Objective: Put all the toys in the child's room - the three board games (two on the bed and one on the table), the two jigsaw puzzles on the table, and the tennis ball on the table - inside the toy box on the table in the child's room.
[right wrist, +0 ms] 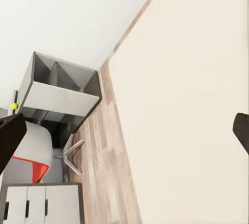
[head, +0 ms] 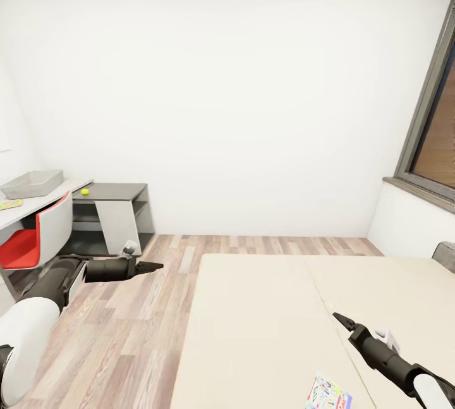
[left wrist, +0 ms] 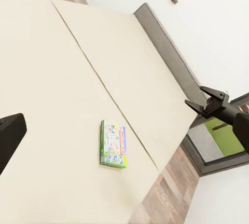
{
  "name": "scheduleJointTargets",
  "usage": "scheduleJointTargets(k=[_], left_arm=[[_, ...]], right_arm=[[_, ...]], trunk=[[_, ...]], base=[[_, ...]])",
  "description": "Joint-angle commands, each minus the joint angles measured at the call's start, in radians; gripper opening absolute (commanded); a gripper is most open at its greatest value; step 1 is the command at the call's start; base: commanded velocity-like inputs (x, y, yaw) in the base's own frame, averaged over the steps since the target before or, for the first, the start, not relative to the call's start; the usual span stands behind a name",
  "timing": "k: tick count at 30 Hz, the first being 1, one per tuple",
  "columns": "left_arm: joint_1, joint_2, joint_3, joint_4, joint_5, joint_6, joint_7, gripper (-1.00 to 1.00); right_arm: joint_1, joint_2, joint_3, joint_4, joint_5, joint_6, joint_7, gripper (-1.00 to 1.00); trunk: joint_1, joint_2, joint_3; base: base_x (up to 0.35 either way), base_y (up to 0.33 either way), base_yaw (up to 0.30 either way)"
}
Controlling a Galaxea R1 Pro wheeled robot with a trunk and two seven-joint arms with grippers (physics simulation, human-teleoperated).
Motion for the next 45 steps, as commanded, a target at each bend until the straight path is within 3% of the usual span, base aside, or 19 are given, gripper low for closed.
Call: scheduleJointTargets(k=[1,22,45], left_arm=[[-0.001,-0.001,0.007,-0.001,-0.011,0.011,-0.008,1.00],[-0.001,-0.001,0.007,-0.001,-0.011,0.011,-0.009,1.00],[0.000,-0.001,0.007,-0.001,-0.011,0.009,-0.009,1.00]], right_arm=[[0.000,0.000,-0.002,0.000,-0.003,0.006,0.002,1.00],[0.000,0.000,-0.002,0.001,-0.003,0.006,0.002,1.00],[0.000,0.000,-0.002,0.001,-0.003,0.006,0.002,1.00]], trunk=[[0.000,-0.001,-0.001],[0.000,-0.001,-0.001],[0.000,-0.001,-0.001]], base=[[0.000,-0.226,0.000],[-0.006,-0.222,0.000],[-0.003,-0.014,0.000]])
